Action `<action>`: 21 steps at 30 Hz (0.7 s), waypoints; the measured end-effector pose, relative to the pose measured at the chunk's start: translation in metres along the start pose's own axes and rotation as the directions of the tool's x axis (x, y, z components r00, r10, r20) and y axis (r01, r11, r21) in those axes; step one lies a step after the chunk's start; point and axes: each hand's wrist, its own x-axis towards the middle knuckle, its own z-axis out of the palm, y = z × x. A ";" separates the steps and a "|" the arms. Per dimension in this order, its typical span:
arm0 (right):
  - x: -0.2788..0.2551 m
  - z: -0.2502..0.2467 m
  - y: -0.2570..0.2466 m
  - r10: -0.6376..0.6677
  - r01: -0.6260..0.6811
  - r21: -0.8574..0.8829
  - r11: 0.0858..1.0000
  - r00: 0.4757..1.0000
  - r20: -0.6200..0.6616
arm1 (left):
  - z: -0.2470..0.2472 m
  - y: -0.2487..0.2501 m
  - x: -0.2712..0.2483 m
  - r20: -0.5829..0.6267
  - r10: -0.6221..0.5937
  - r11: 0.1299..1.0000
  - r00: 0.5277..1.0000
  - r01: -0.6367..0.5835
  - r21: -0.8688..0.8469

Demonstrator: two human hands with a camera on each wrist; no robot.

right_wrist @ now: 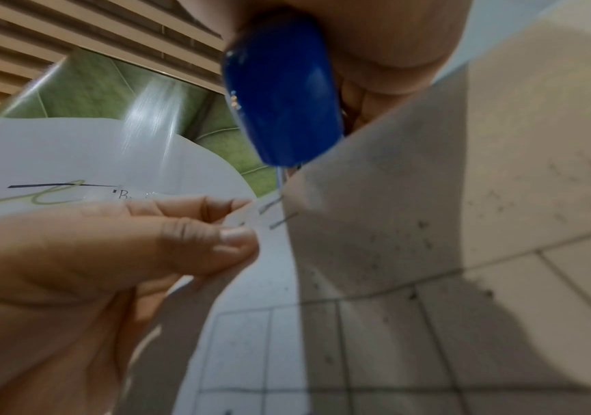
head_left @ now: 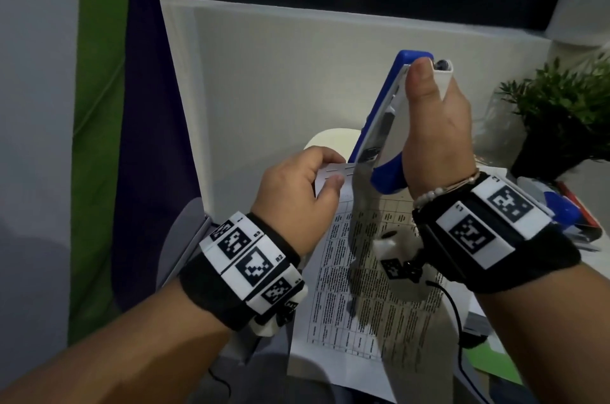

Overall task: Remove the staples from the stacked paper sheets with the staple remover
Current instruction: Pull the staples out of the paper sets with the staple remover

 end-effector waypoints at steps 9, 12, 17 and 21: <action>0.001 0.006 0.010 -0.022 0.022 0.001 1.000 1.000 -0.018 | 0.001 0.001 -0.001 -0.031 0.123 0.992 0.992 -0.123 -0.001; 0.002 0.007 0.011 -0.021 0.021 0.022 1.000 1.000 -0.011 | 0.002 -0.001 -0.001 -0.043 0.155 0.988 0.987 -0.156 -0.008; 0.003 0.008 0.015 -0.025 0.025 0.016 1.000 1.000 0.002 | 0.006 -0.003 -0.002 -0.041 0.180 0.982 0.983 -0.182 -0.042; 0.001 0.008 0.019 0.076 -0.075 0.067 0.995 0.997 -0.005 | 0.008 -0.008 -0.001 -0.003 0.081 0.992 0.997 -0.081 -0.097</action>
